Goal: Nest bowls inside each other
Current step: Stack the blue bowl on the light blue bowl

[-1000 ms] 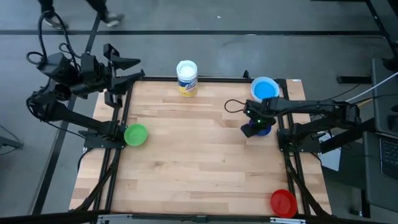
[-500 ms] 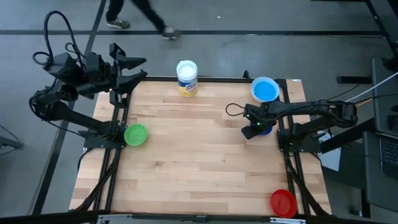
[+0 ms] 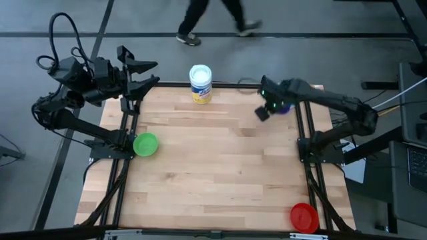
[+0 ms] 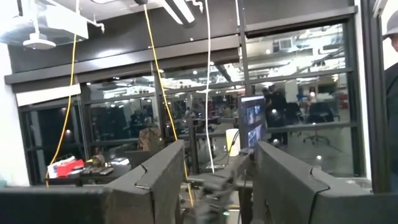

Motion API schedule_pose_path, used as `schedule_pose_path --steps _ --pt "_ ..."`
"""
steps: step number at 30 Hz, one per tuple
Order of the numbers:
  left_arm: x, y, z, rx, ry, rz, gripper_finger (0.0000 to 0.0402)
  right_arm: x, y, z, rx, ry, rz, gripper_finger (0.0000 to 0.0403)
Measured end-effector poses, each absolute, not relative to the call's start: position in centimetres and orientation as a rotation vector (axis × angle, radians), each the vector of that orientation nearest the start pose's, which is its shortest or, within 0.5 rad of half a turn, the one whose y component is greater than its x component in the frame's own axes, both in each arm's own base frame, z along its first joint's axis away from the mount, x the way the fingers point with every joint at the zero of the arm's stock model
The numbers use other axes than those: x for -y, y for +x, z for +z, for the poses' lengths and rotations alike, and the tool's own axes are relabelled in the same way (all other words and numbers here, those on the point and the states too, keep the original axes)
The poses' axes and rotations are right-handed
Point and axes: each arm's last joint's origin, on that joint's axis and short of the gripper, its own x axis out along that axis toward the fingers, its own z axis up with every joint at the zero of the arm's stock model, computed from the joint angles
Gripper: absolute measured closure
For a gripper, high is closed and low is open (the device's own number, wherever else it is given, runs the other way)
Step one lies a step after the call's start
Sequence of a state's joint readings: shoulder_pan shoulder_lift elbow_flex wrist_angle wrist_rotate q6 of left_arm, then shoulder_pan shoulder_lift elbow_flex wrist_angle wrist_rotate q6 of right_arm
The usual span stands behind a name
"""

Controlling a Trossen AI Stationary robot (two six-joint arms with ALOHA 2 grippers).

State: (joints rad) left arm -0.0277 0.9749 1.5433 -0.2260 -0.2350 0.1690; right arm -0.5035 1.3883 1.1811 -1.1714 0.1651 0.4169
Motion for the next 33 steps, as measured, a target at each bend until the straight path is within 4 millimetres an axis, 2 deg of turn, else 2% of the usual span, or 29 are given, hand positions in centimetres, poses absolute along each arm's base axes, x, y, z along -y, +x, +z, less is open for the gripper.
schedule_pose_path --steps 4,12,16,25,28,33 --pt "-0.3 13.7 53.6 0.314 0.117 0.229 0.0208 15.9 19.8 26.9 -1.280 0.625 -0.893 0.0401" --pt "0.1 13.6 53.6 0.313 0.104 0.230 0.0208 20.1 19.6 23.3 -1.382 0.689 -0.929 0.0401" --pt "0.2 13.6 53.6 0.311 0.097 0.238 0.0208 21.3 19.3 22.1 -1.403 0.720 -0.955 0.0401" --pt "0.3 13.6 53.6 0.310 0.083 0.244 0.0208 23.3 17.4 22.2 -1.337 0.801 -1.050 0.0399" --pt "0.3 13.5 53.6 0.311 0.082 0.247 0.0208 23.7 16.8 22.5 -1.288 0.848 -1.027 0.0372" --pt "0.3 13.0 53.6 0.314 0.082 0.246 0.0208 24.1 16.4 23.3 -1.190 0.871 -1.010 0.0299"
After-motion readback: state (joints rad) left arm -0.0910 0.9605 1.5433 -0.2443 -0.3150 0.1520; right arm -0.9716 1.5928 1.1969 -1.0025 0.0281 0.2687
